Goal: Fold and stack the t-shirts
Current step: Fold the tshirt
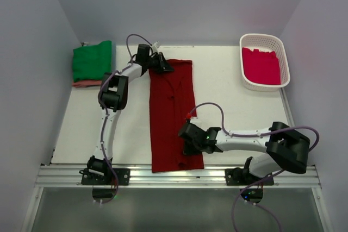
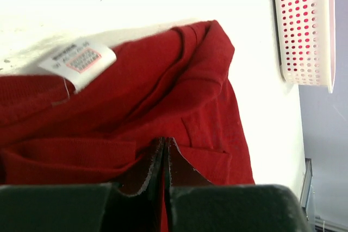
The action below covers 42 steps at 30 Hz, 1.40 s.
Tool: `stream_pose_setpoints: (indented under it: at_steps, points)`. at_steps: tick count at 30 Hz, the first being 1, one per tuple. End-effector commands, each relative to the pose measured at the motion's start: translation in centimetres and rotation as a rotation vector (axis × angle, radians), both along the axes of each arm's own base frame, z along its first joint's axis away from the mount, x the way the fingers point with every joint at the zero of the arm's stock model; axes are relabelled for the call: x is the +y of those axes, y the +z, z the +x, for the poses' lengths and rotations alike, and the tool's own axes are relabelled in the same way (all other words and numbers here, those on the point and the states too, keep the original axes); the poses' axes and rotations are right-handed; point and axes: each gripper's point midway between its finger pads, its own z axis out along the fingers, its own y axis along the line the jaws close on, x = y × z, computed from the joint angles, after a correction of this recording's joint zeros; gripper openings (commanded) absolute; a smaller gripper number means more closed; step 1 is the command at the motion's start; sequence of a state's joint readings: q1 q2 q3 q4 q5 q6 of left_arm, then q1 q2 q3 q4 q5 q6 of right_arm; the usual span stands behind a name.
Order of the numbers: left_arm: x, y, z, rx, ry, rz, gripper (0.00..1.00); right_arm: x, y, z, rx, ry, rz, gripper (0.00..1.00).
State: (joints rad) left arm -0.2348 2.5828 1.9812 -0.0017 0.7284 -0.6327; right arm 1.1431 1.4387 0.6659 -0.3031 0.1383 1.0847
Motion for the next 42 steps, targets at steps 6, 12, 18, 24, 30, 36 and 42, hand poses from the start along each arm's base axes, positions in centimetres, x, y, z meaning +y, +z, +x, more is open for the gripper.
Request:
stream_pose_setpoints:
  at_steps: [6, 12, 18, 24, 30, 36, 42]
  points:
    - [0.0, 8.8, 2.0, -0.223, -0.018, -0.041, 0.11, -2.0, 0.8, -1.7, 0.008, 0.024, -0.135, 0.0]
    - [2.6, 22.5, 0.5, -0.498, 0.086, -0.024, 0.88, 1.4, 5.8, -1.5, -0.099, 0.168, 0.055, 0.23]
    - [5.7, 27.2, -6.8, -0.576, 0.201, 0.003, 1.0, 2.6, 10.4, -1.1, -0.211, 0.246, 0.182, 0.38]
    - [9.0, 23.6, -16.6, -0.498, 0.299, 0.035, 1.0, 1.6, 9.7, -0.1, -0.238, 0.21, 0.11, 0.4]
    - [10.6, 20.4, -24.5, -0.427, 0.319, 0.08, 1.0, -2.2, 7.7, 1.7, -0.237, 0.053, -0.147, 0.3]
    - [12.6, 17.8, -29.0, -0.367, 0.337, 0.164, 1.0, -1.0, 7.2, 1.6, -0.218, 0.017, -0.086, 0.01]
    - [13.4, 17.5, -31.4, -0.358, 0.343, 0.178, 1.0, 0.0, 4.4, 0.0, -0.109, 0.013, -0.049, 0.0]
